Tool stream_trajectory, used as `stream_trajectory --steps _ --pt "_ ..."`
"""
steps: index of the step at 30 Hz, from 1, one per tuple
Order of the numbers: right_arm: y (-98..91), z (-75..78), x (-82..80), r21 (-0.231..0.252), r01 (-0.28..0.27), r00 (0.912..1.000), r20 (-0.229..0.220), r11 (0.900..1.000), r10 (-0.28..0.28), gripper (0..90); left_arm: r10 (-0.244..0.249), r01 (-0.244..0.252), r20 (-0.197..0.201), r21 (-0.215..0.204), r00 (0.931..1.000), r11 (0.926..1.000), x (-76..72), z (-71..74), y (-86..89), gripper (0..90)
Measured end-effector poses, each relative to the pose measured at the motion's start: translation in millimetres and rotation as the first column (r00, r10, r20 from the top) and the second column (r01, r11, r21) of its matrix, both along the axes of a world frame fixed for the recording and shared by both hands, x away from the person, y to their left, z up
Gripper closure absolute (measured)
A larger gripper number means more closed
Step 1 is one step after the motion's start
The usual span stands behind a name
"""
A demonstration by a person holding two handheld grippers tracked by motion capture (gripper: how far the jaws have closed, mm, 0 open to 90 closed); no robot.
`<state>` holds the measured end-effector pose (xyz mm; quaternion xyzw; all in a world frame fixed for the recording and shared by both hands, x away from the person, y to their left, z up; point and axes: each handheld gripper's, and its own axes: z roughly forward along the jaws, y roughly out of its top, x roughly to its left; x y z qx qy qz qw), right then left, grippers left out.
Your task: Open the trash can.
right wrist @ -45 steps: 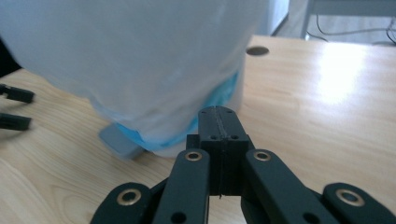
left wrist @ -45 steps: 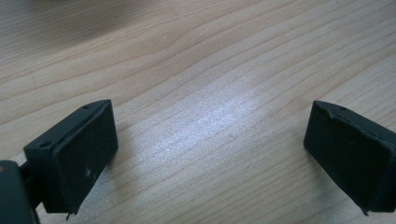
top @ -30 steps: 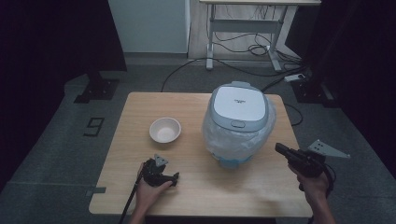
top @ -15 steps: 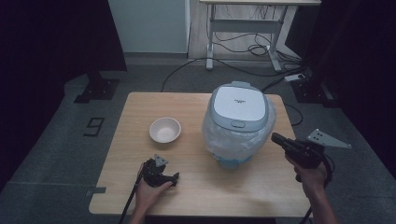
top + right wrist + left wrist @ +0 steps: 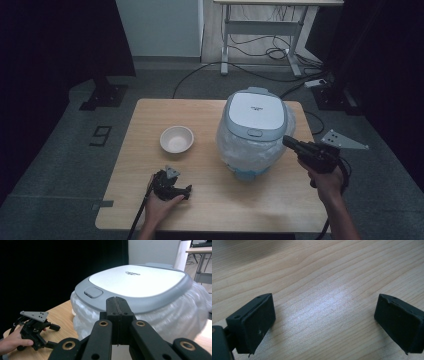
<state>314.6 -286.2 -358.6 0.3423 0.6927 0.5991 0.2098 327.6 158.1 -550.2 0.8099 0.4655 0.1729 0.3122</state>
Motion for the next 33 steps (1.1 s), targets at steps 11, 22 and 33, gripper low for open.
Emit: stream_trajectory --steps 11,22,33 --pt "20.7 8.2 8.9 -0.021 -0.03 0.9996 -0.003 0.9993 0.03 89.2 -0.001 0.001 0.001 0.0 1.0 1.0 0.0 0.0 0.0 3.1" --pt "39.9 10.9 20.8 -0.042 -0.056 0.9984 -0.009 0.9975 0.056 89.2 -0.002 0.002 0.001 0.0 1.0 1.0 -0.1 0.0 0.0 3.2" --pt "55.3 11.2 29.7 -0.053 -0.07 0.9974 -0.021 0.9962 0.069 89.2 -0.006 0.006 0.001 -0.001 1.0 1.0 -0.3 0.1 0.1 3.5"
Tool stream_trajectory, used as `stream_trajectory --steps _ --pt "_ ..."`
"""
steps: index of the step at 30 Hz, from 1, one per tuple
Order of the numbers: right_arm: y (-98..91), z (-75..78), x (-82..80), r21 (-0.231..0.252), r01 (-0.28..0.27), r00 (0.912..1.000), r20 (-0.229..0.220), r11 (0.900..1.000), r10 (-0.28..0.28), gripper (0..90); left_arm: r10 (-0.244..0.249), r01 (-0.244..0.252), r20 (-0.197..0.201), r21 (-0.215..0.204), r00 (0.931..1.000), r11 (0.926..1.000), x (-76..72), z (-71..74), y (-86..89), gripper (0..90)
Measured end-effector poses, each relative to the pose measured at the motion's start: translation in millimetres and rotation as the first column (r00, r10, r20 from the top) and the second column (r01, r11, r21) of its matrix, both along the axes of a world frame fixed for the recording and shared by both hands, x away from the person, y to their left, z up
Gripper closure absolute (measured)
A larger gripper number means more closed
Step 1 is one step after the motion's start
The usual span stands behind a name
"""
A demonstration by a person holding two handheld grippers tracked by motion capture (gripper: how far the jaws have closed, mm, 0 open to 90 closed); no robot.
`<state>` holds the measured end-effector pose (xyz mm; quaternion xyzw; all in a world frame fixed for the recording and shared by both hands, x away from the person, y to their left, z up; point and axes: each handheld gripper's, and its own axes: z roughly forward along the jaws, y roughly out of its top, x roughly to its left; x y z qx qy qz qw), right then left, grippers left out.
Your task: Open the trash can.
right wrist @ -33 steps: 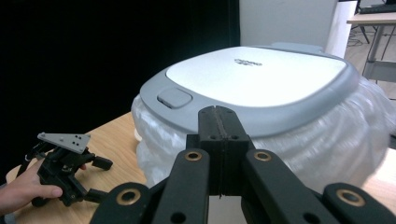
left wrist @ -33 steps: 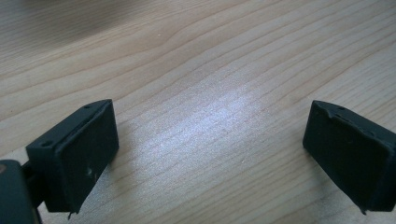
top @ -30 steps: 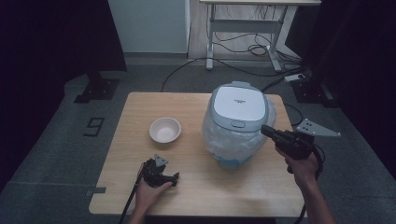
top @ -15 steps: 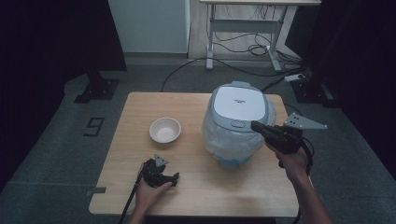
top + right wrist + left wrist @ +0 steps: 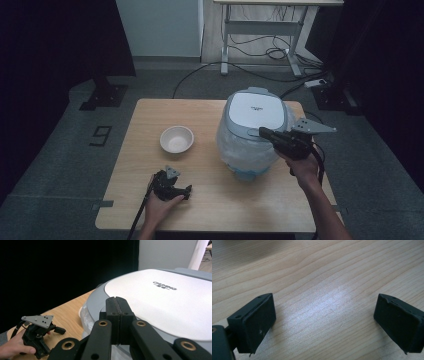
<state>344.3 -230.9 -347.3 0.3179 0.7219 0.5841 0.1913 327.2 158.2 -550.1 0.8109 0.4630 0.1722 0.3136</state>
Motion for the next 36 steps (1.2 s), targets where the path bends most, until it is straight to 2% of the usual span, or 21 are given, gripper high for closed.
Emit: stream_trajectory --steps 13,23,36 --pt "15.6 -3.4 10.0 -0.019 -0.003 0.9999 -0.014 0.9998 0.003 88.9 0.0 0.0 0.0 0.0 1.0 1.0 0.0 0.0 0.0 3.5" --pt "13.3 -8.0 9.1 0.017 -0.002 1.0 -0.007 0.9999 0.002 89.8 0.0 0.0 0.0 0.0 1.0 1.0 -0.1 0.0 0.0 3.5" --pt "13.0 -8.9 5.9 0.012 0.004 0.9998 -0.018 0.9999 -0.004 90.0 -0.001 0.001 0.001 0.001 1.0 1.0 -0.3 -0.1 0.0 3.6"
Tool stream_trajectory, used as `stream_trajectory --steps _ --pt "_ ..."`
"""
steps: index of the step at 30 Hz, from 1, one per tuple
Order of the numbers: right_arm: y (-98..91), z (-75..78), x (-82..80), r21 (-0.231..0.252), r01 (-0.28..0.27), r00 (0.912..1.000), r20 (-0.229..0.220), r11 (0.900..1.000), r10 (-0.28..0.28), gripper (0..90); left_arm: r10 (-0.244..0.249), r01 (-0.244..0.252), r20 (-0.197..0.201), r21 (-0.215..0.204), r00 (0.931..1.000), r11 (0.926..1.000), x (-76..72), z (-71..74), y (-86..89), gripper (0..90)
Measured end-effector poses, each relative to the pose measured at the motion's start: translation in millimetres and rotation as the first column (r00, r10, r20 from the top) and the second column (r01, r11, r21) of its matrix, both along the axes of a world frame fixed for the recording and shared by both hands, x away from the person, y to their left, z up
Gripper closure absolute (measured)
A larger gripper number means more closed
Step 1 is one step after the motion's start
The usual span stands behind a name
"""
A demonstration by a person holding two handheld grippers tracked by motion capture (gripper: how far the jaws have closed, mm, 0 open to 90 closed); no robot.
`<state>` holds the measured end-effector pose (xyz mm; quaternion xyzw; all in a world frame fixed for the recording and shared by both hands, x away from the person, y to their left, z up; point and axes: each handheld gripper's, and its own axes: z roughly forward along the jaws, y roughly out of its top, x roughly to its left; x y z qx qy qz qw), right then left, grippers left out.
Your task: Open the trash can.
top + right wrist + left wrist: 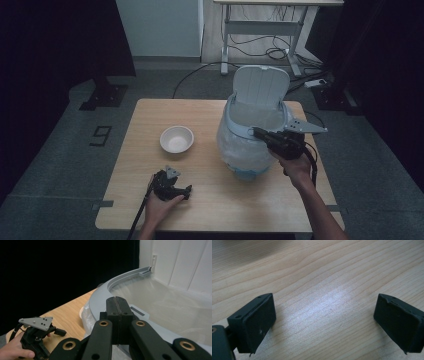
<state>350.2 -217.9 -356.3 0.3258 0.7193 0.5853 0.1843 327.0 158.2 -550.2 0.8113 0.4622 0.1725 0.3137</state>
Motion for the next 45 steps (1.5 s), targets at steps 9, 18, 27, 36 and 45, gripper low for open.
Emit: stream_trajectory --steps 9,18,27,36,45 --pt "-11.5 4.5 -11.0 0.014 0.012 0.9996 0.024 0.9998 -0.013 88.4 -0.001 0.001 0.0 0.0 1.0 1.0 0.0 0.1 0.0 3.7" --pt "-50.5 -5.2 -42.0 0.016 0.049 0.9964 0.069 0.9987 -0.05 75.2 -0.001 0.001 0.0 0.0 1.0 1.0 0.0 0.1 0.0 3.7" --pt "-87.9 -46.6 -53.4 0.017 0.138 0.9894 0.042 0.9902 -0.139 52.0 0.0 0.0 0.003 -0.001 1.0 1.0 0.0 -0.2 -0.1 3.7" --pt "-108.3 -94.8 -50.6 -0.011 0.214 0.9763 -0.031 0.9768 -0.214 37.8 -0.005 0.005 0.005 -0.002 1.0 1.0 -0.6 -0.1 0.1 4.7" --pt "-115.2 -142.2 -42.4 -0.11 0.273 0.9513 -0.118 0.9558 -0.285 34.6 -0.005 0.005 0.004 -0.003 1.0 1.0 -0.5 -0.1 0.1 4.6"
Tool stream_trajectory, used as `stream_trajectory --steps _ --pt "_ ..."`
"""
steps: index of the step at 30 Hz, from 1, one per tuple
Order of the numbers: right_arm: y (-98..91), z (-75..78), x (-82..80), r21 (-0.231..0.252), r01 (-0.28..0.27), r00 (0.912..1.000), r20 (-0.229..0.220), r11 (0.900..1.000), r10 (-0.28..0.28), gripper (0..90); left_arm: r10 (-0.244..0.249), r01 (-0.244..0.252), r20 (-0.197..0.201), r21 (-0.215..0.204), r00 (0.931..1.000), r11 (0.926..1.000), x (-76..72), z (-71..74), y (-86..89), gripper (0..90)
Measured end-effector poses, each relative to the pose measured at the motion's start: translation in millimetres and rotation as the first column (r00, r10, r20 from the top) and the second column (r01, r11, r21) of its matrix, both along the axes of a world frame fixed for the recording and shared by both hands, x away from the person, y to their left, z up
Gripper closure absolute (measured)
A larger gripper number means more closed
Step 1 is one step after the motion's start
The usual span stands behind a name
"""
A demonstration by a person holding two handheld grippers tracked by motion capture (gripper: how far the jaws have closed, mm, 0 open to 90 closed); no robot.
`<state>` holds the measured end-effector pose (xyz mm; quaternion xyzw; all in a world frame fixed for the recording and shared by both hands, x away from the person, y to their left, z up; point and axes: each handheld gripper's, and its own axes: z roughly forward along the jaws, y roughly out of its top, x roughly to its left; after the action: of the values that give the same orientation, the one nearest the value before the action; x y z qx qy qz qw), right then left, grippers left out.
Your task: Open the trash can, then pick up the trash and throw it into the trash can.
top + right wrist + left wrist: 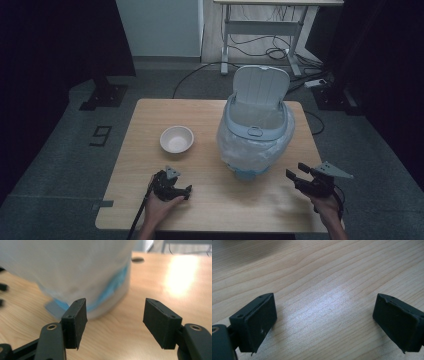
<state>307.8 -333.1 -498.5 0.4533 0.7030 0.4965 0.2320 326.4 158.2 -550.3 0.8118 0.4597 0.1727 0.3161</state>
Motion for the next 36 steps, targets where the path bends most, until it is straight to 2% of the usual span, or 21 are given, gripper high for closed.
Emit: stream_trajectory --steps 6,18,20,24,27,32,36 --pt "1.1 -17.8 2.0 -0.058 0.043 0.9974 -0.056 0.9974 -0.046 32.3 -0.001 0.001 0.001 0.0 1.0 1.0 -0.2 0.1 -0.1 4.9" --pt "0.0 -22.9 2.7 -0.052 0.06 0.9953 -0.073 0.9968 -0.064 32.6 0.002 -0.002 0.012 -0.006 0.9999 1.0 -1.9 1.1 -0.6 10.6" --pt "0.5 -23.9 3.0 -0.055 0.059 0.9949 -0.078 0.9967 -0.063 32.7 0.016 -0.016 0.036 0.003 0.9992 0.9999 -3.5 6.1 -1.1 13.9" --pt "1.1 -24.5 2.9 -0.052 0.059 0.9944 -0.084 0.9969 -0.063 33.0 0.015 -0.008 0.095 -0.077 0.9953 0.997 -4.5 26.9 0.2 14.3" --pt "0.6 -26.0 3.3 -0.05 0.062 0.9934 -0.093 0.9968 -0.067 33.0 0.014 -0.003 0.099 -0.113 0.995 0.9936 -1.9 34.9 1.6 14.4" --pt "1.2 -27.6 2.8 -0.051 0.062 0.9924 -0.103 0.9968 -0.067 33.2 0.021 -0.008 0.105 -0.124 0.9943 0.9922 4.4 41.4 4.5 15.1" --pt "2.5 -28.8 2.6 -0.056 0.058 0.992 -0.109 0.9968 -0.064 33.2 0.035 -0.018 0.11 -0.154 0.9933 0.9878 8.6 46.0 7.0 15.8"
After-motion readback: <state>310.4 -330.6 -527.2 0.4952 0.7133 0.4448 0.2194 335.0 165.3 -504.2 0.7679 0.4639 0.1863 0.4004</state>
